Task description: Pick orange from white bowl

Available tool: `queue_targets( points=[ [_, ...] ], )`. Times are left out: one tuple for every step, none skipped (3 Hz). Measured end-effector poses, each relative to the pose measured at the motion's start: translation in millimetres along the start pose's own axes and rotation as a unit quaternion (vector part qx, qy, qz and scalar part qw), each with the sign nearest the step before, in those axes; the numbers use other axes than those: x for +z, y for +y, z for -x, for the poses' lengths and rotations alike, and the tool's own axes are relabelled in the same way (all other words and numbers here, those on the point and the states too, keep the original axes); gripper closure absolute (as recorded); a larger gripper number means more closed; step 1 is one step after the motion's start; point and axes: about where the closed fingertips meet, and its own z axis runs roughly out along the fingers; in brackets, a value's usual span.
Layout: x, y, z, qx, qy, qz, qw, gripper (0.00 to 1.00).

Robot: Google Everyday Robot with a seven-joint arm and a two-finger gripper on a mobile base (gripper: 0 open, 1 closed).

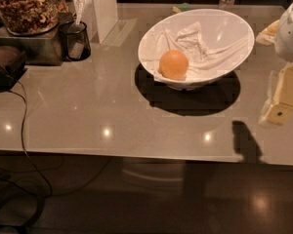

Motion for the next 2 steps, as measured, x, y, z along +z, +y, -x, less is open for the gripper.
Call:
queue_targets(
  points=[
    [0.0,-0.1,0.1,0.0,0.0,0.0,1.0,0.0],
    [-2.4,-13.0,14.0,-0.008,-0.029,-0.012,0.9995,0.0]
  ],
)
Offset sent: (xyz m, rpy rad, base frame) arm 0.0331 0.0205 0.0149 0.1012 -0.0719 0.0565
